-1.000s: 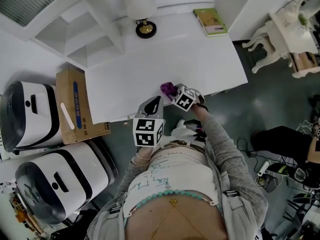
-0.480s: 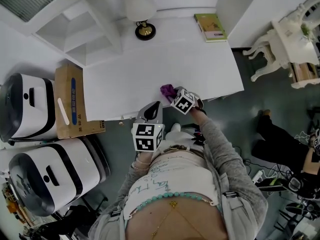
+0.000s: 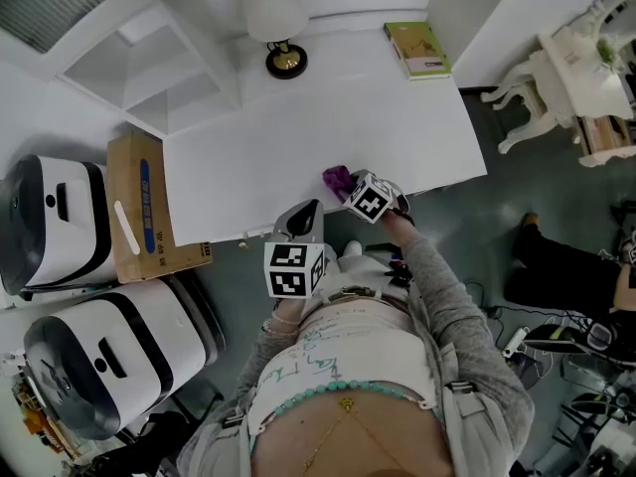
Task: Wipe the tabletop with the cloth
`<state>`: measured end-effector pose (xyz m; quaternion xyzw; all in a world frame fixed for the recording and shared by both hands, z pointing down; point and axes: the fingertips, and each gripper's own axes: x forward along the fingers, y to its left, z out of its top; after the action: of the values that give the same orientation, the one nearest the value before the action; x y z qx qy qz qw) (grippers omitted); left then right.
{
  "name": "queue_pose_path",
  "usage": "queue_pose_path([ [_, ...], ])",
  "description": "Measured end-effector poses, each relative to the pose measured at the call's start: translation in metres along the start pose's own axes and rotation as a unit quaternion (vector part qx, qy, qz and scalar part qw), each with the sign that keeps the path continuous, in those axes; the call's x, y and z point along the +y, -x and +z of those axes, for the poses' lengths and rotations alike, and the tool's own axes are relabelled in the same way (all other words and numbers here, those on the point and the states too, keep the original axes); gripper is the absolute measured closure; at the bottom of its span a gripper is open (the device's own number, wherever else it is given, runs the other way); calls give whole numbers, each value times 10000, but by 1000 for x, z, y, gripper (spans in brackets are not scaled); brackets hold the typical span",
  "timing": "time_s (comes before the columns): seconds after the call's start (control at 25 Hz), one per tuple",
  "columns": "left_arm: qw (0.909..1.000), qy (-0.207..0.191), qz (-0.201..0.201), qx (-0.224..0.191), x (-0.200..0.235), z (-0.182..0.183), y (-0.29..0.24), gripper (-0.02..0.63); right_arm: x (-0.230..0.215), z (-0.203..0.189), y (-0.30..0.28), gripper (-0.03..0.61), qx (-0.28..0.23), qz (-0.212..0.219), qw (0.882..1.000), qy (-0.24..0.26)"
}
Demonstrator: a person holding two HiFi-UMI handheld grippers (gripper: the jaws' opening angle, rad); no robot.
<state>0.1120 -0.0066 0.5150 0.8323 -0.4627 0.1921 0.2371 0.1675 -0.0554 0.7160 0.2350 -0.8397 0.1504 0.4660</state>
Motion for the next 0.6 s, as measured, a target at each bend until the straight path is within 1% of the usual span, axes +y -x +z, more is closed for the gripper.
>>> queue_pose_path([
  [0.16,9995,-143,-246,-116,3,16,-9,609,-2,0,-2,497,168,72,9998,-48],
  [0.32,9985,-243,-484,-92,9,16,-17,609,-2,-1,-3,495,216,128,9993,-279],
  [0.6,9960,-402,-798,-30,10,16,-28,609,-2,-1,-1,495,75,-77,9991,-409],
])
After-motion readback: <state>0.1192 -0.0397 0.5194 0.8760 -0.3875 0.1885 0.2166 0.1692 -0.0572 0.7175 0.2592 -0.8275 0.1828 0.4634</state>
